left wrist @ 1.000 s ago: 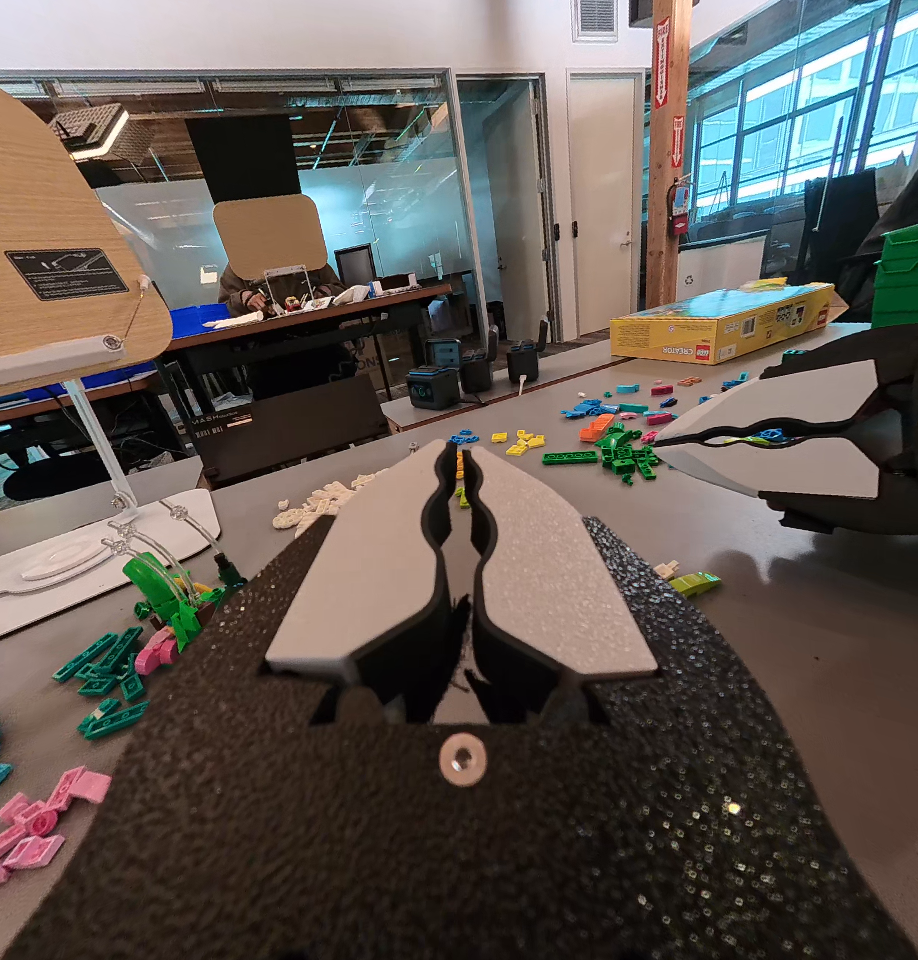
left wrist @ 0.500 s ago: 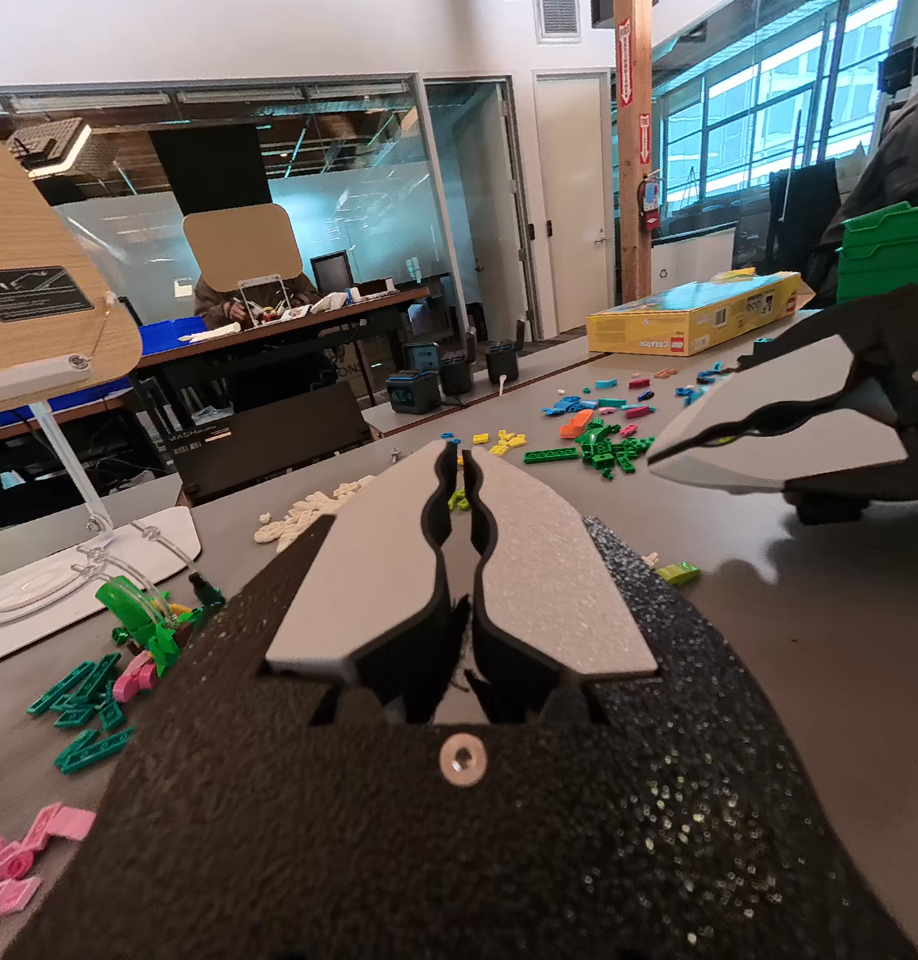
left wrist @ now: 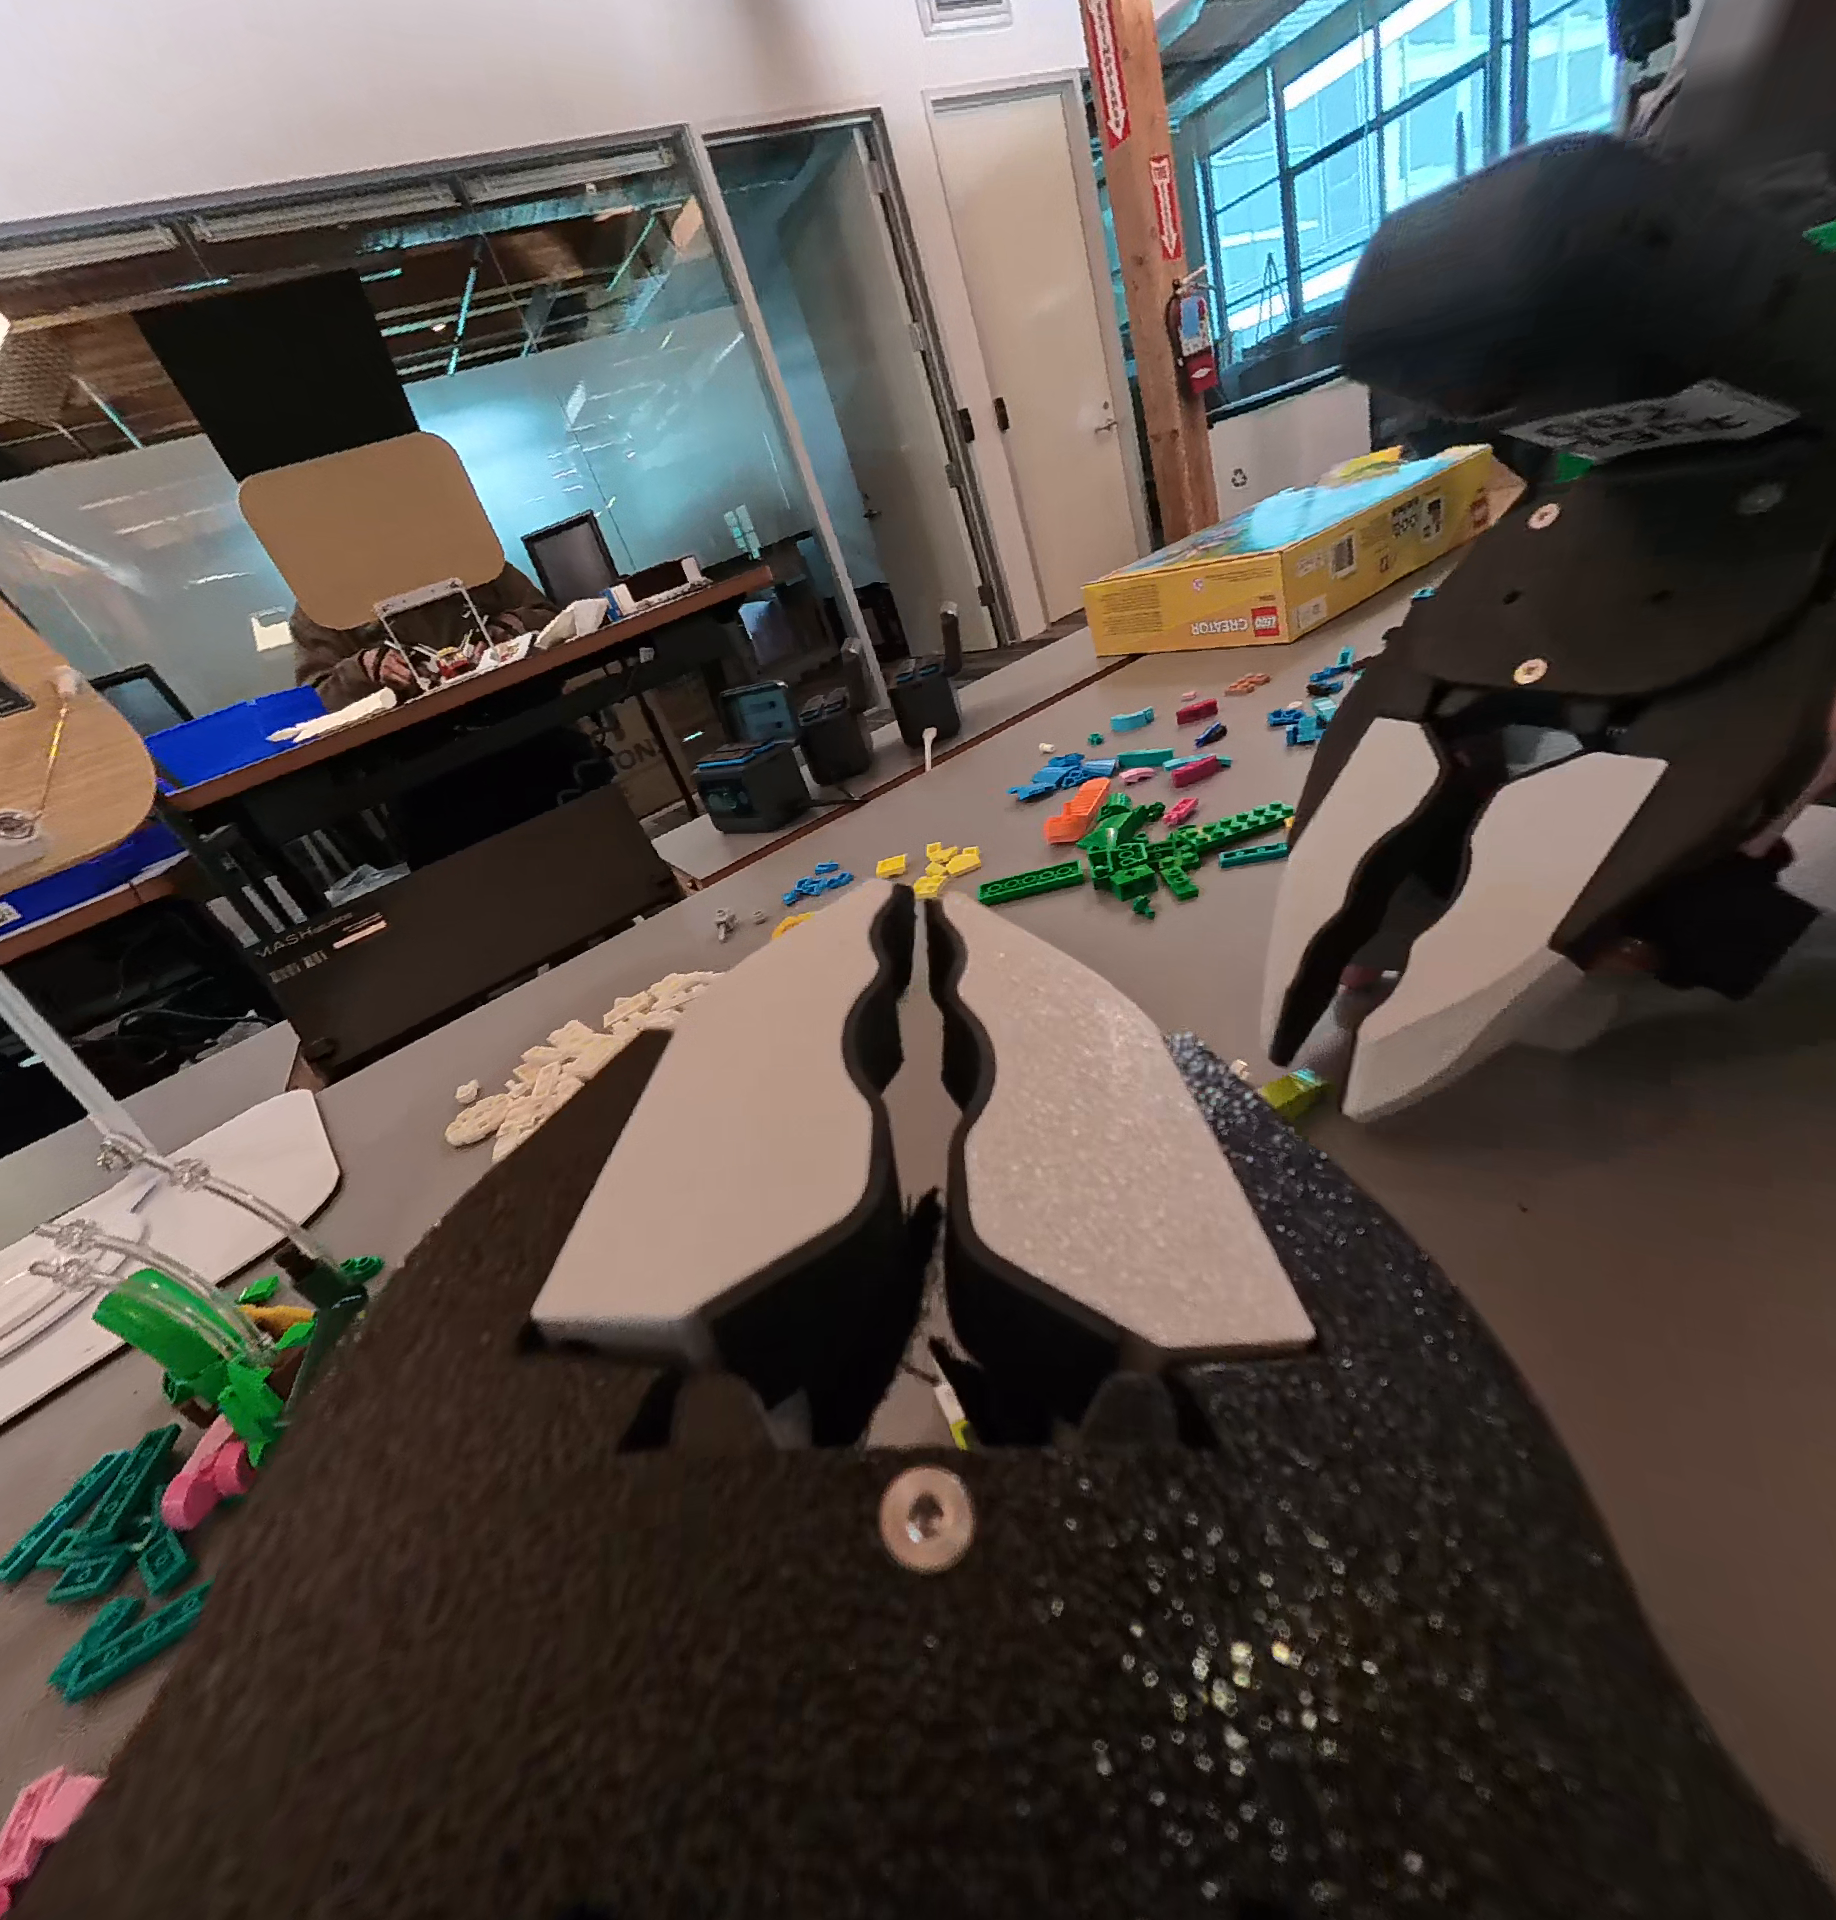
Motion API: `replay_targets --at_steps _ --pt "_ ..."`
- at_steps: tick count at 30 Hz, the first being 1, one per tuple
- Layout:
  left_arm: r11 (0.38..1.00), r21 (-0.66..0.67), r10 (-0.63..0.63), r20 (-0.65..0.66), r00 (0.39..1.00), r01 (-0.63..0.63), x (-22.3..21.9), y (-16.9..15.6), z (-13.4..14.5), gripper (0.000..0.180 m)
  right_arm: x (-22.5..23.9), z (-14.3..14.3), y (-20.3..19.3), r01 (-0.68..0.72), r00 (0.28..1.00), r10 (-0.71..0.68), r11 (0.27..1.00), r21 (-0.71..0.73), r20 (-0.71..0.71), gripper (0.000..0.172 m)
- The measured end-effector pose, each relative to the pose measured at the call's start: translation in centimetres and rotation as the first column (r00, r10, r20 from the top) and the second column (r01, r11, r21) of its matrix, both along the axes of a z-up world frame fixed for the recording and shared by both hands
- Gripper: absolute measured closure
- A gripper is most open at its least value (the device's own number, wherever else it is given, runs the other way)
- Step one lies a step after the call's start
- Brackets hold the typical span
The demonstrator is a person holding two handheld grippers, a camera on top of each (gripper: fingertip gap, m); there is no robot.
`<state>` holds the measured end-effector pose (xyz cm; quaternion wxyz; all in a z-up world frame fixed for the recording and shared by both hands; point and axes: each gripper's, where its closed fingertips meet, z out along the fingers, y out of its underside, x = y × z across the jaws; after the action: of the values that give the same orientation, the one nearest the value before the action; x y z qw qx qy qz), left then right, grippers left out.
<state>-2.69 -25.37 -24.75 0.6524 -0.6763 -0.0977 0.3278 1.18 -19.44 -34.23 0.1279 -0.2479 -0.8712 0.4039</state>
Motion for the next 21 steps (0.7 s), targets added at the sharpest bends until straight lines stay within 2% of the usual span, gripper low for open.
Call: replay_targets --at_steps 3,5,7,11,14,18,21 --pt "0.999 -0.041 -0.023 -0.019 1.000 0.022 0.5 0.5 -0.4 0.177 -0.2 0.0 0.0 0.018 1.000 -0.018 1.000 -0.007 0.015 0.156" --pt "0.994 -0.091 -0.061 -0.015 0.998 0.059 1.0 1.1 -1.0 0.178 -0.3 0.0 0.2 0.035 0.999 -0.035 0.999 -0.016 0.018 0.172" --pt "0.985 -0.148 -0.088 -0.022 0.996 0.084 1.4 1.7 -1.7 0.178 -0.4 0.3 0.2 0.044 0.999 -0.042 0.998 -0.050 0.031 0.172" --pt "0.954 -0.255 -0.187 -0.091 0.978 0.159 3.2 2.9 -2.8 0.175 -0.8 2.5 0.6 0.082 0.994 -0.061 0.960 -0.267 0.086 0.172" --pt "0.929 -0.342 -0.200 -0.138 0.970 0.143 3.6 3.4 -3.8 0.174 -0.9 3.6 1.0 0.089 0.993 -0.057 0.926 -0.368 0.099 0.172" --pt "0.917 -0.388 -0.173 -0.182 0.968 0.091 3.4 3.7 -4.3 0.175 -1.0 3.2 0.9 0.048 0.999 -0.046 0.958 -0.282 0.015 0.169" --pt "0.932 -0.353 -0.149 -0.182 0.972 0.077 3.1 3.5 -3.8 0.175 -0.5 1.5 0.1 0.003 0.999 0.005 0.987 -0.161 0.046 0.153"
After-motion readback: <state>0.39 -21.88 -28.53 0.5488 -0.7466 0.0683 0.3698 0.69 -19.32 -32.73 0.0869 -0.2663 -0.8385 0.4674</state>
